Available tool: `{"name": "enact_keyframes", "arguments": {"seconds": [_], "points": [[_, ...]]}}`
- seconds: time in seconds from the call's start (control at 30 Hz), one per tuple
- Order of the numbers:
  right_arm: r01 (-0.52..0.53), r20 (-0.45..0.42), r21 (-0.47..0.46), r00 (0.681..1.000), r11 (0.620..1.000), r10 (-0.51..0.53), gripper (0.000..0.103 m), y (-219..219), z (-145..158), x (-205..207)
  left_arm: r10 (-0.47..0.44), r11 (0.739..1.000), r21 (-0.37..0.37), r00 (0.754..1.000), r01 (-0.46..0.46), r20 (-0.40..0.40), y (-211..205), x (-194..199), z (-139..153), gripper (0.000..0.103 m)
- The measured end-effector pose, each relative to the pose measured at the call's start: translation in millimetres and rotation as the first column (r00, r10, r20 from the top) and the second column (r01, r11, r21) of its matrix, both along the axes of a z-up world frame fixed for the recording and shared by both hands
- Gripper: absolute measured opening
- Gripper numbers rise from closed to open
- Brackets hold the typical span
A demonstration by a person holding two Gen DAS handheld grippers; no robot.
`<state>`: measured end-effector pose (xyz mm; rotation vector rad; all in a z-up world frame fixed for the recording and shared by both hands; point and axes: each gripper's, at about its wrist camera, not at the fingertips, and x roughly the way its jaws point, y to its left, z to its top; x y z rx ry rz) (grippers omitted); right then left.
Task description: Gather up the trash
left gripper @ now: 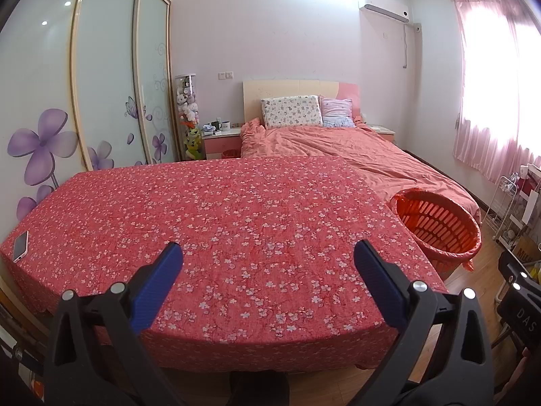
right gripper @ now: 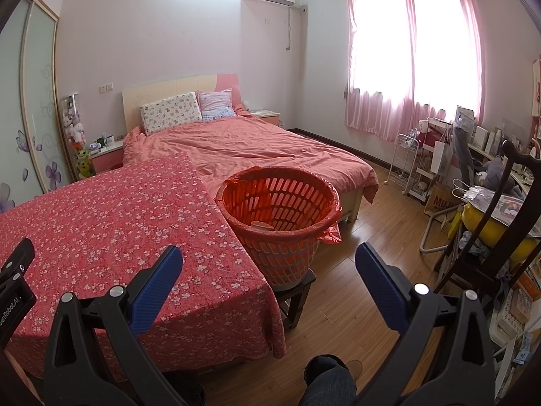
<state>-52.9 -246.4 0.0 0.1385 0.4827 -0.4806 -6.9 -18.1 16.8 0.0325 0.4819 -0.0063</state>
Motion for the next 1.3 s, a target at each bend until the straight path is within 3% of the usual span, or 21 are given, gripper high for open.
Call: {"name": "enact_keyframes", "arguments": {"seconds": [1.3], "points": [[-0.008, -0.009, 0.002, 1.0, 1.0, 0.008, 0.101, 0.7, -4.4, 3.6, -0.002, 1.0, 0.003, 1.0, 0.002, -0.006, -0.3, 0.2, -4.9, 0.099]]}}
